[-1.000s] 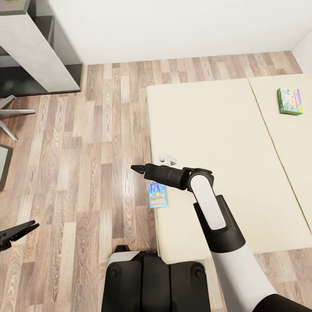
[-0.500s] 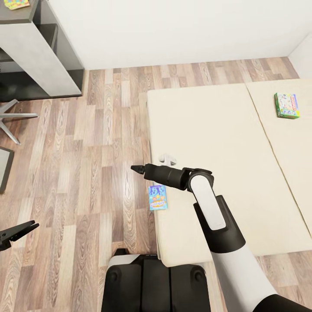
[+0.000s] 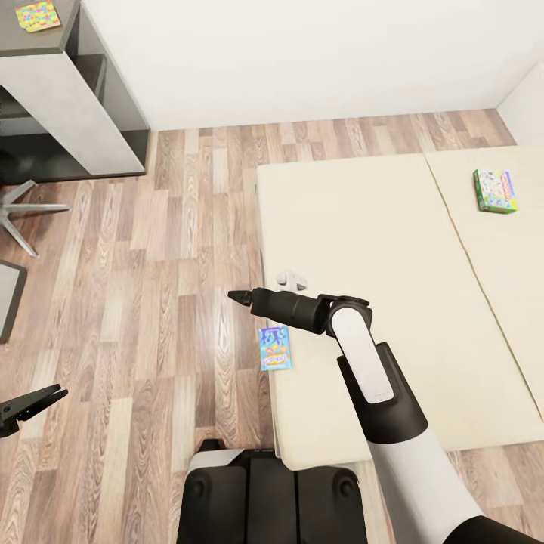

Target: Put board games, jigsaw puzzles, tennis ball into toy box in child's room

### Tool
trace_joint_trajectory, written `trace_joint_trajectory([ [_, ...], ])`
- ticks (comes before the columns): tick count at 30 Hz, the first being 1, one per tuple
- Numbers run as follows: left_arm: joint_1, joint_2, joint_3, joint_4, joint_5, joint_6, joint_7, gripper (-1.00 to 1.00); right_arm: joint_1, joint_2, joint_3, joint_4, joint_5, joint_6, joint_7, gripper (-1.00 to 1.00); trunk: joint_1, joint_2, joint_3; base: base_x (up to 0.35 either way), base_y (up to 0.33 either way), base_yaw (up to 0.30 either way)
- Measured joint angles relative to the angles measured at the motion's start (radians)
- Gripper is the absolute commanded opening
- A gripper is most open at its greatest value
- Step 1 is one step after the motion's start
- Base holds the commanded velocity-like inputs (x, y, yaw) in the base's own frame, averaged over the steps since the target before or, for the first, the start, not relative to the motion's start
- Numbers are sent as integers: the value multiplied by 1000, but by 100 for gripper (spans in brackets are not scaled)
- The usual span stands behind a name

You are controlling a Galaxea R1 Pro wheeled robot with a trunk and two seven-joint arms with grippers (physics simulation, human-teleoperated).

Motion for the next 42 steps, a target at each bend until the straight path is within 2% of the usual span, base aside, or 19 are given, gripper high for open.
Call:
trace_joint_trajectory([
  [42, 0, -3, -2, 0, -4, -1, 0, 100, 8, 0, -4, 1, 1, 0, 1, 100, 0, 0, 70, 0, 0, 0],
])
